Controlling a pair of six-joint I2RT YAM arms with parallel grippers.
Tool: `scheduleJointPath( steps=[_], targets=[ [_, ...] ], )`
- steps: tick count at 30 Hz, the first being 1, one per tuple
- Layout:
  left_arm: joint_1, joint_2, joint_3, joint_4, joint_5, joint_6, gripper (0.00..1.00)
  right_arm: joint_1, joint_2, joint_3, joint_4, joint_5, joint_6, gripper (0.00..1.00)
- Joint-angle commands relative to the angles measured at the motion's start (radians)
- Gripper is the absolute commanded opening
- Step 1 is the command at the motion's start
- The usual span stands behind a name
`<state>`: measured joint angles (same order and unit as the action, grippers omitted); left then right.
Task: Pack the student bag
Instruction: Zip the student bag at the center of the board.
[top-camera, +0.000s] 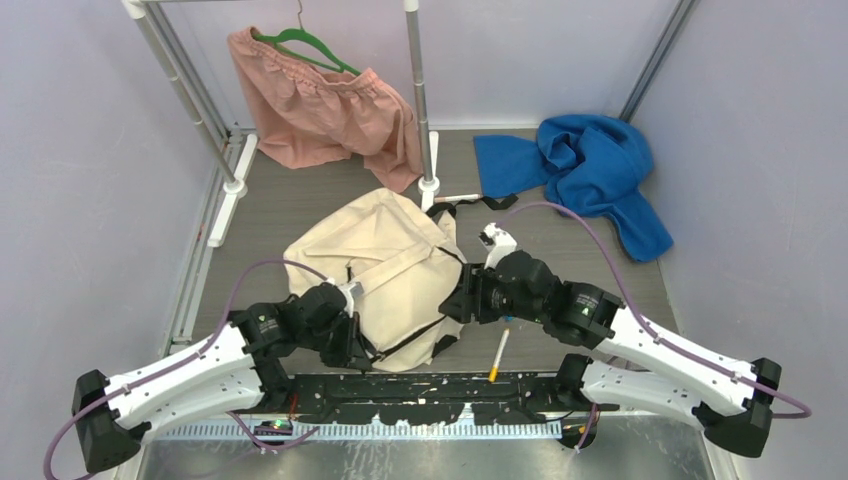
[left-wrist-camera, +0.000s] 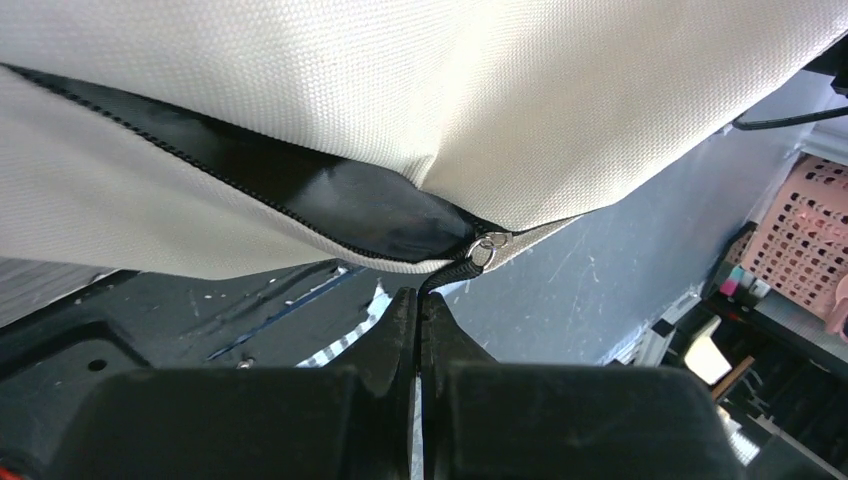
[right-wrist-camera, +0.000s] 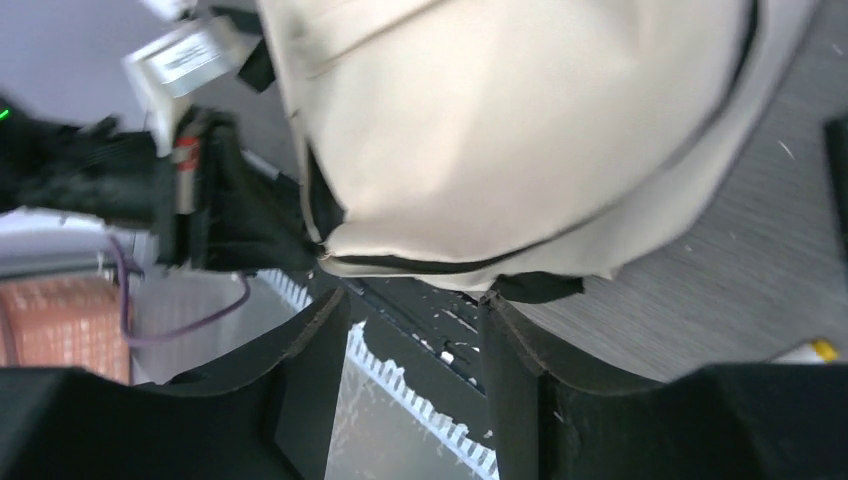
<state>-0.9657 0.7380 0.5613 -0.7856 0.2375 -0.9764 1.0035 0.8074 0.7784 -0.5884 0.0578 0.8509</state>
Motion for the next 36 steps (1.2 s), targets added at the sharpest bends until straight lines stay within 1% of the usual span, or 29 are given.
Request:
scheduleJointPath(
  steps=[1, 2, 3, 4, 6, 8, 9, 10, 11, 13, 17, 20, 23, 28, 30, 33, 36],
  targets=[
    [0.007, -0.011, -0.028, 0.117, 0.075, -0.034, 0.0, 0.06, 0.104, 0.137, -0.007, -0.106, -0.276, 0.56],
    [0.007, -0.017, -0.03, 0.115, 0.075, -0.036, 0.0, 0.086, 0.144, 0.167, -0.021, -0.07, -0.298, 0.57],
    [0.007, -0.025, -0.027, 0.105, 0.069, -0.034, 0.0, 0.112, 0.186, 0.198, -0.035, 0.012, -0.31, 0.57],
    [0.008, -0.033, -0.016, 0.08, 0.056, -0.034, 0.0, 0.126, 0.222, 0.225, -0.036, 0.061, -0.312, 0.56],
    [0.007, -0.059, 0.045, -0.044, -0.035, -0.035, 0.18, 0.127, 0.278, 0.259, 0.01, 0.098, -0.309, 0.54],
    [0.007, -0.109, 0.121, -0.174, -0.16, -0.048, 0.28, 0.128, 0.308, 0.267, 0.074, 0.105, -0.305, 0.53],
    [0.008, -0.141, 0.169, -0.224, -0.245, -0.061, 0.37, 0.127, 0.323, 0.268, 0.107, 0.101, -0.303, 0.52],
    [0.008, -0.171, 0.195, -0.263, -0.305, -0.083, 0.43, 0.129, 0.342, 0.269, 0.132, 0.097, -0.303, 0.52],
    [0.008, -0.197, 0.219, -0.296, -0.35, -0.101, 0.46, 0.13, 0.363, 0.27, 0.153, 0.099, -0.299, 0.52],
    [0.009, -0.215, 0.245, -0.33, -0.393, -0.129, 0.48, 0.131, 0.41, 0.275, 0.178, 0.11, -0.288, 0.51],
    [0.009, -0.162, 0.236, -0.319, -0.42, -0.163, 0.47, 0.133, 0.47, 0.262, 0.229, 0.121, -0.246, 0.51],
    [0.009, -0.137, 0.198, -0.228, -0.446, -0.205, 0.45, 0.132, 0.48, 0.243, 0.252, 0.119, -0.219, 0.5],
    [0.009, -0.125, 0.152, -0.142, -0.494, -0.264, 0.44, 0.132, 0.451, 0.22, 0.252, 0.143, -0.207, 0.49],
    [0.009, -0.09, 0.087, 0.011, -0.523, -0.283, 0.43, 0.132, 0.41, 0.192, 0.235, 0.161, -0.199, 0.5],
    [0.009, -0.046, 0.08, 0.046, -0.525, -0.281, 0.43, 0.132, 0.405, 0.185, 0.234, 0.159, -0.192, 0.5],
    [0.009, 0.019, 0.09, 0.037, -0.513, -0.279, 0.42, 0.132, 0.398, 0.175, 0.235, 0.159, -0.181, 0.5],
    [0.009, 0.035, 0.068, 0.075, -0.506, -0.277, 0.42, 0.132, 0.389, 0.163, 0.246, 0.155, -0.175, 0.5]
  ],
)
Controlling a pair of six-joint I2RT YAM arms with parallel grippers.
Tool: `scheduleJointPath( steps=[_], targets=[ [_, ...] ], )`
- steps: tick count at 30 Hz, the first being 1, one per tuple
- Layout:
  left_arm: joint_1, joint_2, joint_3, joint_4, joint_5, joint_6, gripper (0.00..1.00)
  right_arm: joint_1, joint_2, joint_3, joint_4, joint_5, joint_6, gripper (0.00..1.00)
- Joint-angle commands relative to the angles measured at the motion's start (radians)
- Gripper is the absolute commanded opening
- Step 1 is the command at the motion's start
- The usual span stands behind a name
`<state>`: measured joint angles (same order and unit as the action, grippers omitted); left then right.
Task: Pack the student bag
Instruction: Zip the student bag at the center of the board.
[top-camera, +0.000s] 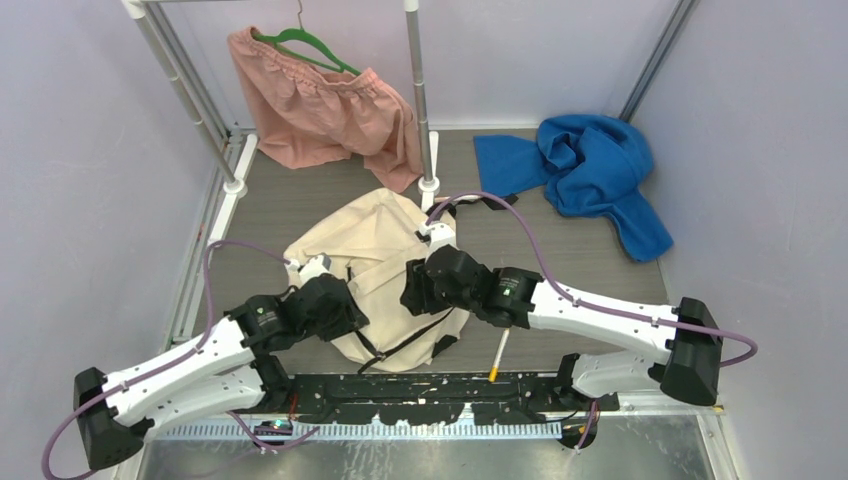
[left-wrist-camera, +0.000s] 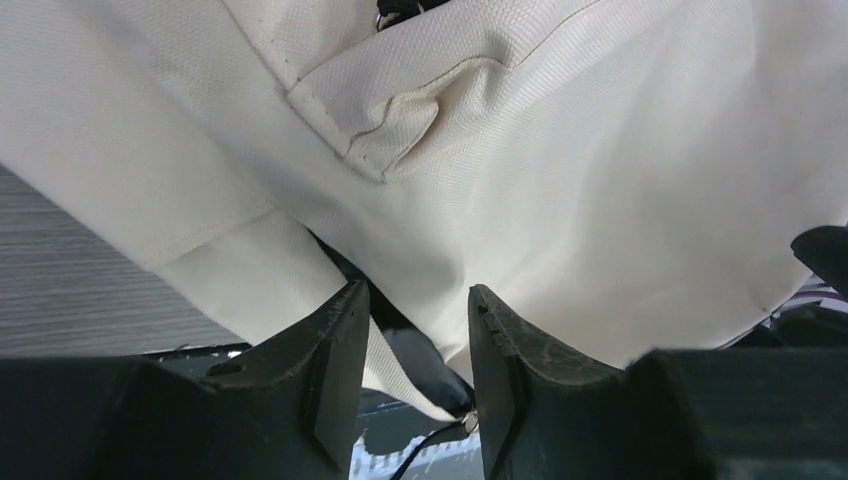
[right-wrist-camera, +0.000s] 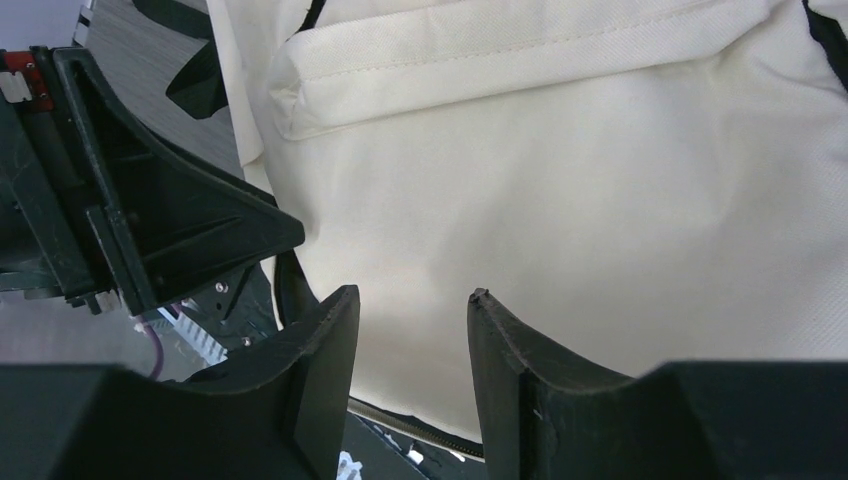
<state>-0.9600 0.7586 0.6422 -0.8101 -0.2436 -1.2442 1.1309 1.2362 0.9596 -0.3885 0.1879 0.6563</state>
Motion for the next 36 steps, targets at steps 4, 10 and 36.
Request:
scheduleJointPath(
  steps=[4, 10, 36],
  targets=[
    [0.003, 0.014, -0.054, 0.169, -0.006, -0.005, 0.41, 0.006, -0.042, -0.019, 0.046, 0.024, 0.026, 0.5],
    [0.003, 0.074, -0.073, 0.24, 0.044, 0.011, 0.47, 0.006, -0.045, -0.022, 0.046, 0.024, 0.031, 0.5],
    [0.015, -0.058, 0.104, 0.166, 0.016, 0.077, 0.31, 0.004, -0.176, -0.09, -0.106, 0.045, 0.042, 0.57]
  ],
)
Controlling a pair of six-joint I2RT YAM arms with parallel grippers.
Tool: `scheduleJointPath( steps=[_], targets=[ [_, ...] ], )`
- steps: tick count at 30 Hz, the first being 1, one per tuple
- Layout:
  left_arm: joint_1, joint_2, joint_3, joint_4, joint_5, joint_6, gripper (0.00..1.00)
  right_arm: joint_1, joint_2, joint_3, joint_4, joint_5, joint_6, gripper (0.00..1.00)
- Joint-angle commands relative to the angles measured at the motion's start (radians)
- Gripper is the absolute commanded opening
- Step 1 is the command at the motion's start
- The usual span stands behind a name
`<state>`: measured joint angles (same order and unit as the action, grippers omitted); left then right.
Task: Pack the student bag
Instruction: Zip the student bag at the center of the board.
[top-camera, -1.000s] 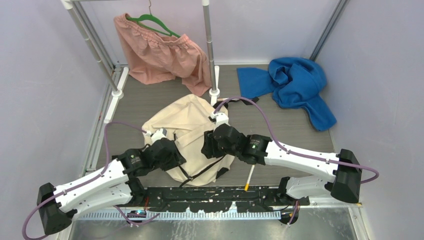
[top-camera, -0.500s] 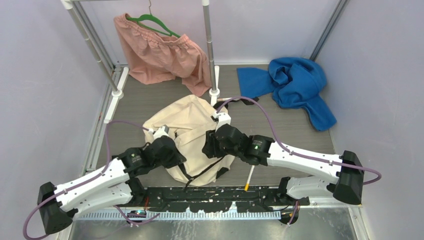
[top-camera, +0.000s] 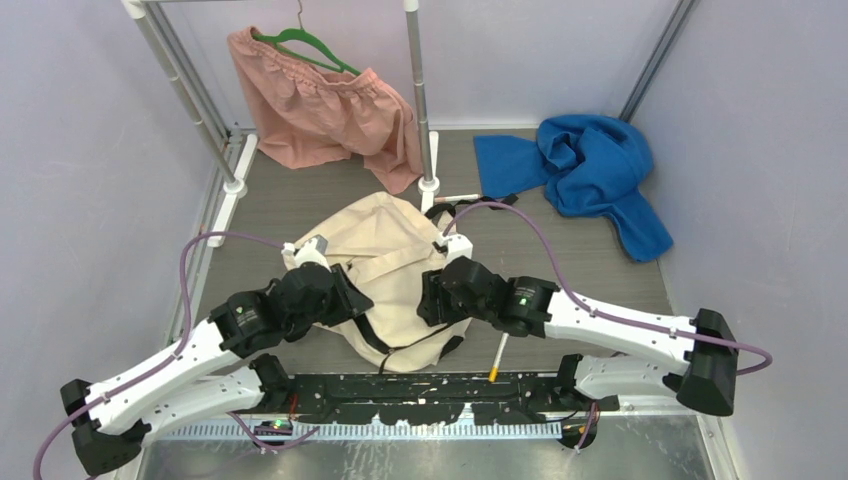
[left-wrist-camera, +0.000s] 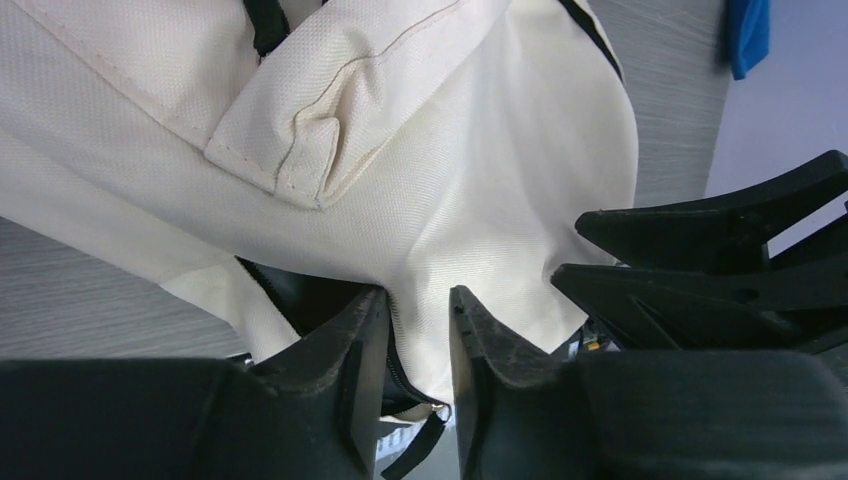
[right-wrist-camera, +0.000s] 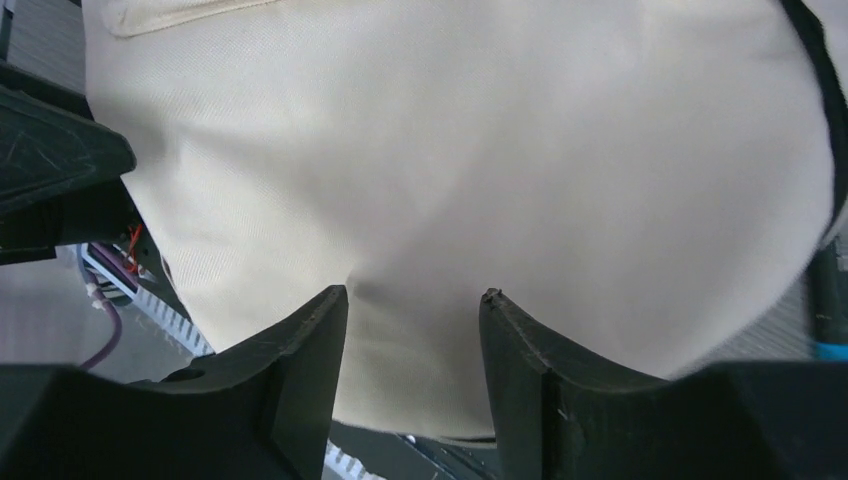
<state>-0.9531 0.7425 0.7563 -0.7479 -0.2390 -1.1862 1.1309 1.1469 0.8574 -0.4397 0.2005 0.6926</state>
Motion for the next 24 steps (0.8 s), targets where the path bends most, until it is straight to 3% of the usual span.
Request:
scheduleJointPath(
  steps=[1, 2, 5, 8, 11, 17, 24],
  targets=[
    [0.008, -0.04, -0.013, 0.113, 0.025, 0.022, 0.42, 0.004, -0.105, 0.014, -0.064, 0.035, 0.003, 0.59],
    [0.008, -0.035, -0.012, 0.117, 0.041, 0.027, 0.49, 0.005, -0.121, 0.015, -0.068, 0.034, -0.001, 0.6],
    [0.008, -0.015, 0.01, 0.109, 0.111, 0.067, 0.55, 0.011, -0.154, 0.019, -0.076, 0.04, -0.016, 0.65],
    [0.006, 0.003, 0.034, 0.052, 0.173, 0.139, 0.56, 0.015, -0.165, 0.032, -0.113, 0.058, 0.008, 0.67],
    [-0.02, 0.011, 0.047, -0.061, 0.2, 0.219, 0.55, 0.017, -0.164, 0.056, -0.238, 0.167, 0.157, 0.67],
    [-0.198, -0.027, 0.077, -0.164, 0.164, 0.276, 0.56, 0.018, -0.287, 0.008, -0.409, 0.355, 0.495, 0.69],
    [-0.36, 0.117, 0.115, -0.137, 0.14, 0.289, 0.56, 0.013, -0.289, -0.063, -0.337, 0.344, 0.632, 0.84]
  ],
)
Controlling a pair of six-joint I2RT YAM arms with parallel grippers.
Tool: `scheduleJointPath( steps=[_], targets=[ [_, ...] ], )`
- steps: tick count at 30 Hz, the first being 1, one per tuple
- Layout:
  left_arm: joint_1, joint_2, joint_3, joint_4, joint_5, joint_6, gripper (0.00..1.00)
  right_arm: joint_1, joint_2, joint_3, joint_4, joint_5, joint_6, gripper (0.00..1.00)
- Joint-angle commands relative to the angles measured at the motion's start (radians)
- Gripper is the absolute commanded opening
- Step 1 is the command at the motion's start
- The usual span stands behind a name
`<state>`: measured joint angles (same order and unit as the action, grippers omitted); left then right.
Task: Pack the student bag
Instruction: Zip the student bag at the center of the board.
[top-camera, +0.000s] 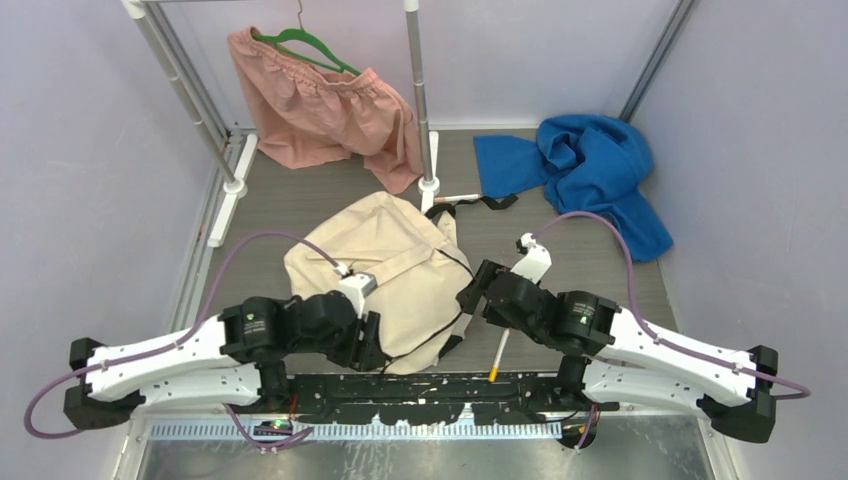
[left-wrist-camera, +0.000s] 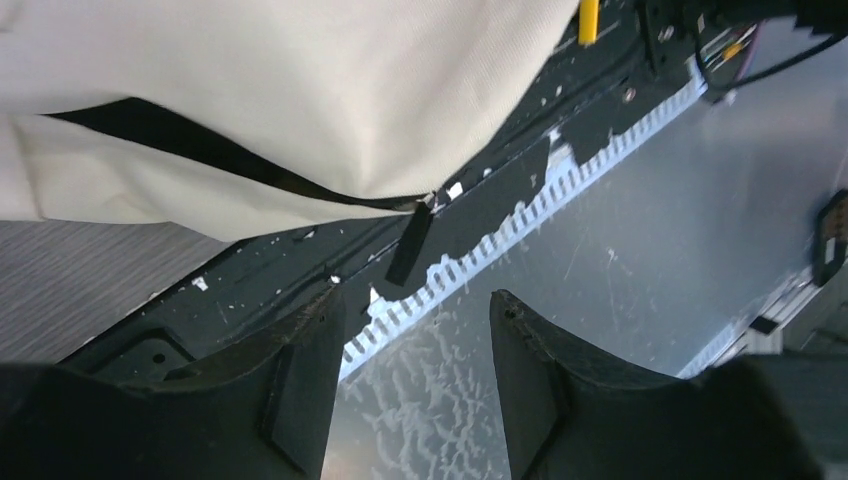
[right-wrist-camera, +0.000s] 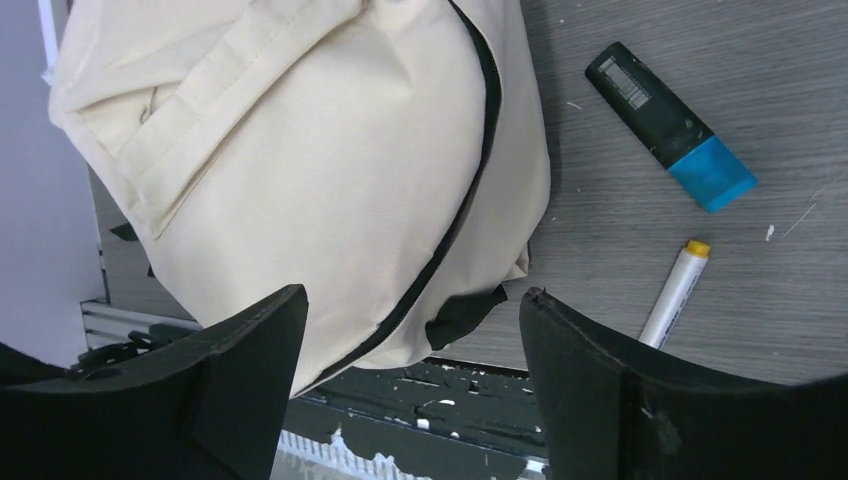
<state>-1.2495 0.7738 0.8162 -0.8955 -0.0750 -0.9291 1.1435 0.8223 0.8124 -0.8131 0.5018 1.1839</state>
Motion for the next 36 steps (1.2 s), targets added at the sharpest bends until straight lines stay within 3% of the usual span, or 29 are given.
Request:
scheduleJointPath(
  steps=[1, 8, 13, 20, 25, 28, 29, 31, 32, 33, 34, 36],
  targets=[
    [-0.077, 0.11, 0.065, 0.004, -0.037, 0.027, 0.57, -0.009, 0.05, -0.02, 0.054, 0.01, 0.146, 0.84],
    [-0.138, 0.193, 0.043, 0.047, -0.104, -0.061, 0.57, -0.062, 0.097, -0.072, 0.172, -0.107, 0.177, 0.85],
    [-0.188, 0.219, 0.026, 0.074, -0.208, -0.12, 0.54, -0.068, 0.102, -0.078, 0.198, -0.123, 0.183, 0.85],
    [-0.194, 0.281, -0.005, 0.101, -0.202, -0.13, 0.44, -0.077, 0.128, -0.091, 0.254, -0.167, 0.192, 0.82],
    [-0.195, 0.27, -0.023, 0.099, -0.219, -0.138, 0.29, -0.077, 0.14, -0.104, 0.281, -0.192, 0.199, 0.76],
    [-0.194, 0.246, -0.035, 0.084, -0.234, -0.15, 0.04, -0.077, 0.144, -0.119, 0.308, -0.21, 0.203, 0.72],
    [-0.194, 0.236, -0.039, 0.08, -0.239, -0.155, 0.0, -0.077, 0.147, -0.127, 0.321, -0.221, 0.205, 0.71],
    [-0.194, 0.212, -0.045, 0.07, -0.248, -0.159, 0.0, -0.077, 0.157, -0.137, 0.348, -0.241, 0.209, 0.59],
    [-0.194, 0.197, -0.05, 0.066, -0.252, -0.161, 0.0, -0.078, 0.161, -0.135, 0.348, -0.24, 0.212, 0.44],
    [-0.194, 0.176, -0.053, 0.056, -0.261, -0.167, 0.0, -0.077, 0.159, -0.135, 0.342, -0.236, 0.216, 0.2],
    [-0.194, 0.154, -0.056, 0.042, -0.27, -0.172, 0.0, -0.076, 0.155, -0.133, 0.322, -0.222, 0.224, 0.04],
    [-0.194, 0.089, -0.065, -0.006, -0.302, -0.191, 0.0, -0.077, 0.123, -0.134, 0.282, -0.177, 0.236, 0.01]
  ],
)
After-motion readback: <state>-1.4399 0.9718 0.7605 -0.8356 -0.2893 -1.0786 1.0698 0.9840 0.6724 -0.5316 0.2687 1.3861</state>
